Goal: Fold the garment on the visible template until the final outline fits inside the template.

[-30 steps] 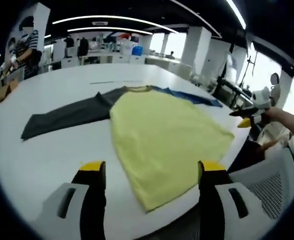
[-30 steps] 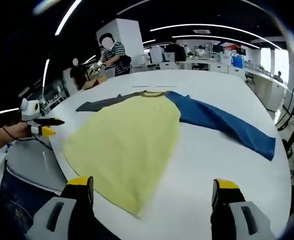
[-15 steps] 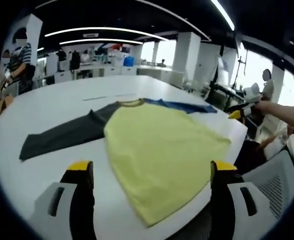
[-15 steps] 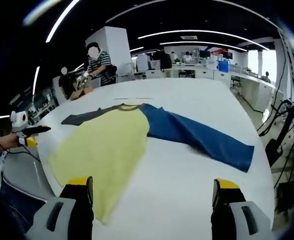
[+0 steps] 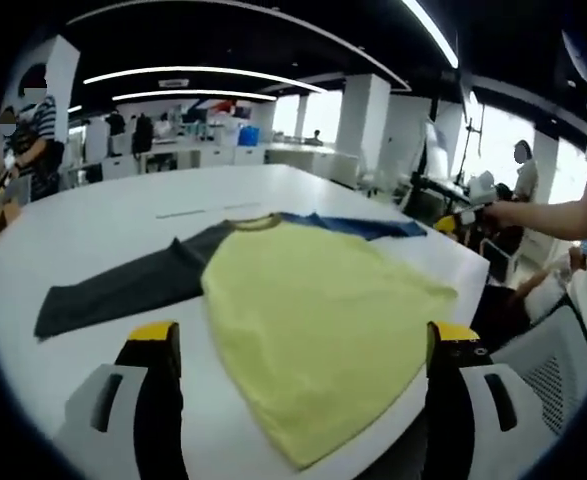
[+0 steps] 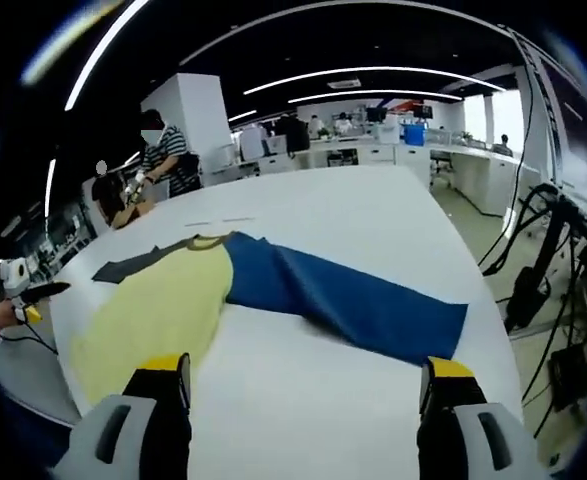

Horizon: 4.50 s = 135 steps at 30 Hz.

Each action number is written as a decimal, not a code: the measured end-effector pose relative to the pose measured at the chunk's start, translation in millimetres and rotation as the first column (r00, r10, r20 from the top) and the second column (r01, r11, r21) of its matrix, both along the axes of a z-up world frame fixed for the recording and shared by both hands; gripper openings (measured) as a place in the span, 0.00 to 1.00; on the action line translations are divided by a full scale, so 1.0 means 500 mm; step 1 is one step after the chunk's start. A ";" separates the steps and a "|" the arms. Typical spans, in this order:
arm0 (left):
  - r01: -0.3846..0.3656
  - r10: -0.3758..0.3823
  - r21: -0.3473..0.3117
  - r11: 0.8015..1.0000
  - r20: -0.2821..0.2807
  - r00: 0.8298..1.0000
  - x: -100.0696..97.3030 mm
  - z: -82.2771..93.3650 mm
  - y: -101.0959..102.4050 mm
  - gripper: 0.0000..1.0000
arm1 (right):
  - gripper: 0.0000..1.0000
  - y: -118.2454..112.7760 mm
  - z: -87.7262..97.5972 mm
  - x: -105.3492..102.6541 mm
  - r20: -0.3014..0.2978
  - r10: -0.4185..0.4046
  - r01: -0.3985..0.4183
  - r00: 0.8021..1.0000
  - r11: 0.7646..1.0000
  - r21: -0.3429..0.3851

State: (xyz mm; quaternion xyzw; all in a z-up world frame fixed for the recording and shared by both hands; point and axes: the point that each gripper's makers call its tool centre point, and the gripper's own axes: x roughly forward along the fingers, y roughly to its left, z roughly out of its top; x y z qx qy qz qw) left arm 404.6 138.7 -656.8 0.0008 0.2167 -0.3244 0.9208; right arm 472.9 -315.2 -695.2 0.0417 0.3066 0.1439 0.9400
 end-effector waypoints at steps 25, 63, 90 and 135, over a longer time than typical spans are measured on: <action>-0.022 0.022 0.021 1.000 -0.020 1.000 0.003 -0.016 0.020 0.97 | 0.41 -0.147 -0.063 0.083 -0.081 -0.267 0.265 0.960 0.964 -0.041; -0.058 0.058 0.048 0.997 0.018 0.998 0.013 0.007 0.037 0.99 | 0.00 -0.203 -0.086 0.072 -0.117 -0.397 0.380 0.910 0.914 -0.143; -0.047 0.048 0.070 0.996 -0.018 0.999 0.009 -0.005 0.052 0.99 | 0.00 -0.139 -0.001 0.103 -0.105 -0.379 0.384 0.920 0.923 0.032; -0.030 0.031 0.052 0.998 -0.013 0.999 0.007 0.004 0.041 0.99 | 0.00 0.085 0.034 0.256 -0.048 -0.072 0.076 0.996 0.994 0.082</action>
